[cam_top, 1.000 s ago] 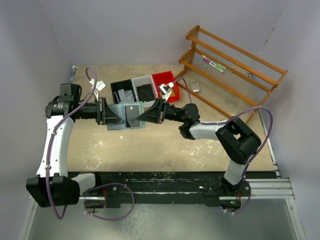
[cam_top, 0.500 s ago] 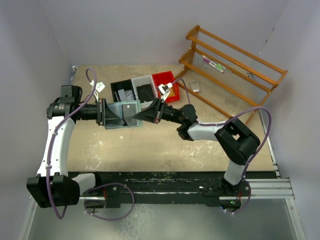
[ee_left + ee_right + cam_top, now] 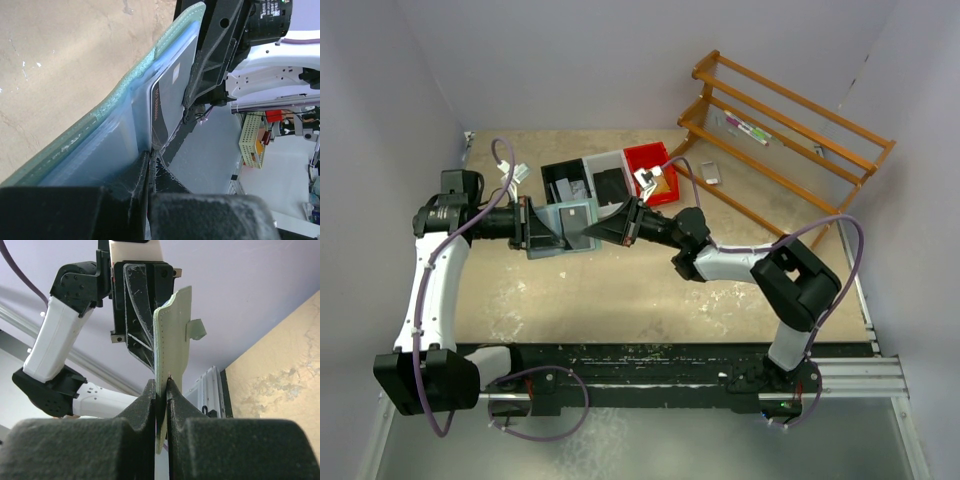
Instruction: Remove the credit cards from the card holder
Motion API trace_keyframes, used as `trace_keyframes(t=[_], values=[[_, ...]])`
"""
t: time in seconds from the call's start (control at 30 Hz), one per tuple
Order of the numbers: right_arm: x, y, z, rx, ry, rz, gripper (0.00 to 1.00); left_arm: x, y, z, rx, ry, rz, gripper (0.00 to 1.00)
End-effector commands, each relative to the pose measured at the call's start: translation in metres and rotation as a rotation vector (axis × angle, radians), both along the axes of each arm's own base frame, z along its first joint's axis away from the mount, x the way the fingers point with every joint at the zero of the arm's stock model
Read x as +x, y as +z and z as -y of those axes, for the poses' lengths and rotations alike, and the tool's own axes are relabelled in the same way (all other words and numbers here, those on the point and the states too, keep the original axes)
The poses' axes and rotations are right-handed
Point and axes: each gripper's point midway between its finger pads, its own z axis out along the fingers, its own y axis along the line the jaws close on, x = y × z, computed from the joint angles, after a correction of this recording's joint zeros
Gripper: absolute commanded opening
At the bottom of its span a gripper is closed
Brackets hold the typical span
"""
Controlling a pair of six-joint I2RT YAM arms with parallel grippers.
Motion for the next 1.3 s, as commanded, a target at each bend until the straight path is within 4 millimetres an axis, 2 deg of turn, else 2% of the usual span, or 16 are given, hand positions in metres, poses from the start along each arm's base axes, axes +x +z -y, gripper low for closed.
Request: trace_keyframes(t=[0.0,0.2,0.37,0.7,1.0,1.27], values=[[-0.032,0.038,0.0,0.057,0.047,0.14,0.1,0.004,0.01,0.003,-0.005,-0.024,0.051,0.0],[-0.035,0.042,0.012,0.063,0.068,0.163,0.18,0.005,0.008,0.0,0.023,-0.015,0.054,0.0],[-0.034,0.04,0.016,0.056,0.083,0.157,0.19,0.005,0.007,0.0,0.029,-0.016,0.053,0.0],[-0.031,0.036,0.023,0.051,0.08,0.154,0.0,0.005,0.008,-0.002,0.052,-0.016,0.063,0.0],[-0.033,0.042,0.034,0.094,0.101,0.155,0.0,0.007,0.005,-0.008,0.109,-0.002,0.092,0.0],[-0.028,0.045,0.034,0.12,0.084,0.131,0.0,0.008,0.006,-0.006,0.091,0.002,0.09,0.0]])
